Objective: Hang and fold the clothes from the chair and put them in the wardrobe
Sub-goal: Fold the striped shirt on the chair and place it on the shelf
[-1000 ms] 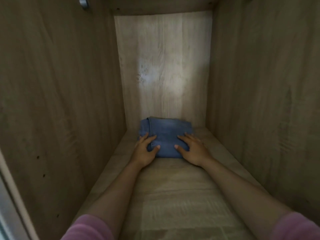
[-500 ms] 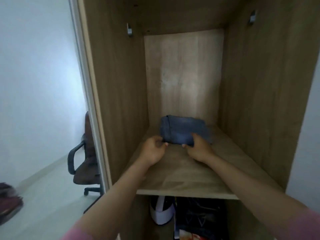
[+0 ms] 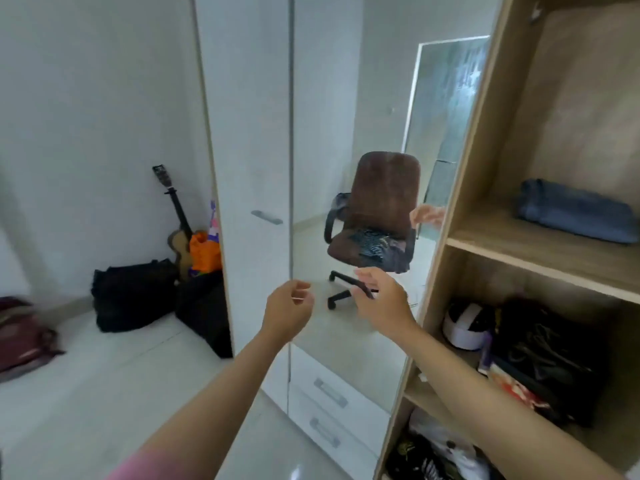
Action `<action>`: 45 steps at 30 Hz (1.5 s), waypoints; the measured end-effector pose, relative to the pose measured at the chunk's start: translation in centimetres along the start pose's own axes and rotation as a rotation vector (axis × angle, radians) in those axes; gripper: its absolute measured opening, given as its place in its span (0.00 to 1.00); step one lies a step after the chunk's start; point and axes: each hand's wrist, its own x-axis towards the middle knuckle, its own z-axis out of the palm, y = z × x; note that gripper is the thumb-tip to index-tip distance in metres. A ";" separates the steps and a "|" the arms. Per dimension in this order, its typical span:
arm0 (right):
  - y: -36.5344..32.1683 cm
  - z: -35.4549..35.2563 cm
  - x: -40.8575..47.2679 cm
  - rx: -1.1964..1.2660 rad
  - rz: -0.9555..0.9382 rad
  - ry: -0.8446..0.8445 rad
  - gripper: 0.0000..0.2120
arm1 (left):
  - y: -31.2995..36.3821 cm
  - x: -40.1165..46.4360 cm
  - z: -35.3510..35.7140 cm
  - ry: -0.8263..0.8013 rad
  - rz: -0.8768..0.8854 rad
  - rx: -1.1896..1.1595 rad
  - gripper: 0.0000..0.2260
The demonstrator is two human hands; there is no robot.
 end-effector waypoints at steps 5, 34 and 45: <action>-5.1 13.6 -3.8 0.062 -0.092 -0.283 0.14 | -8.8 -5.9 -12.1 0.235 -0.257 0.042 0.10; -22.1 72.1 -4.2 0.065 -0.534 -1.589 0.09 | -38.4 -17.6 -44.7 1.292 -1.212 -0.045 0.10; -26.3 85.2 -4.4 0.046 -0.584 -1.740 0.06 | -46.0 -18.0 -52.0 1.494 -1.330 -0.112 0.09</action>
